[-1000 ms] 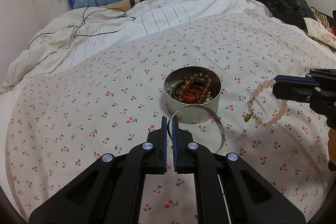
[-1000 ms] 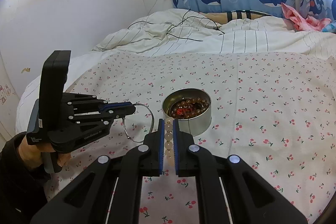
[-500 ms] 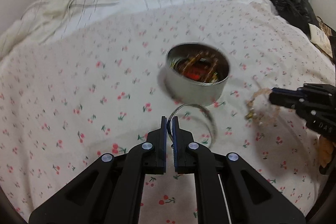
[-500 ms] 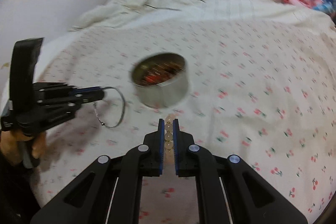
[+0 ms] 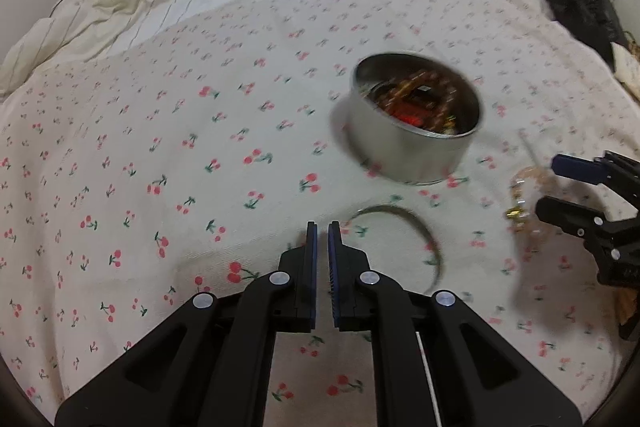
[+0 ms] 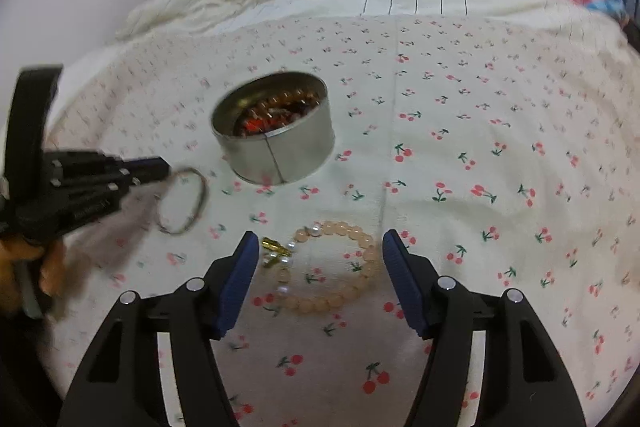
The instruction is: Organize jewelry
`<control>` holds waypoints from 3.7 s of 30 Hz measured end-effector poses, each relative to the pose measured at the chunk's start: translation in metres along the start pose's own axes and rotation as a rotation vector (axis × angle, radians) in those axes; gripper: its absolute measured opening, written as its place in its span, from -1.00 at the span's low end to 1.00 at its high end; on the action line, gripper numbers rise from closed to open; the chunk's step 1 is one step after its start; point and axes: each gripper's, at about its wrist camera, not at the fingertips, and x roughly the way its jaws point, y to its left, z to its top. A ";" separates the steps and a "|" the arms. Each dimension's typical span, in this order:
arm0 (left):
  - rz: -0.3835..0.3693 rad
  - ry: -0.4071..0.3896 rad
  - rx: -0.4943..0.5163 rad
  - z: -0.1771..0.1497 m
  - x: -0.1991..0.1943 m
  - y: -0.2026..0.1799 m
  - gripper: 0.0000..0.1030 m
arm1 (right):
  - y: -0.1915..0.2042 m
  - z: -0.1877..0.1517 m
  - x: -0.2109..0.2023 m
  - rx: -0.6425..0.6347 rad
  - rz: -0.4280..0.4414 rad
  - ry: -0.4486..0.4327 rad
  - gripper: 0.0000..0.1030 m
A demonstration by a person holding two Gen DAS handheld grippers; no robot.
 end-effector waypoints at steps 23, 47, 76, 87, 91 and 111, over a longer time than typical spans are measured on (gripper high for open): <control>-0.018 -0.163 0.101 0.009 -0.044 -0.021 -1.00 | 0.014 0.013 -0.046 -0.024 0.147 -0.198 -0.84; -0.114 -0.004 0.041 -0.010 0.012 -0.016 -0.92 | 0.008 0.017 -0.066 -0.005 0.191 -0.257 -0.84; -0.117 -0.166 -0.083 0.073 -0.017 0.007 0.00 | 0.000 0.093 -0.044 0.155 0.474 -0.286 -0.84; 0.014 -0.182 -0.045 0.016 -0.043 -0.001 0.64 | 0.007 0.073 -0.021 0.068 0.108 -0.221 0.22; 0.040 -0.194 -0.053 0.002 -0.049 -0.012 0.75 | 0.019 0.042 -0.050 0.034 -0.081 -0.250 0.54; 0.020 -0.180 -0.073 -0.008 -0.046 -0.026 0.85 | 0.015 -0.008 -0.032 0.111 -0.210 -0.181 0.71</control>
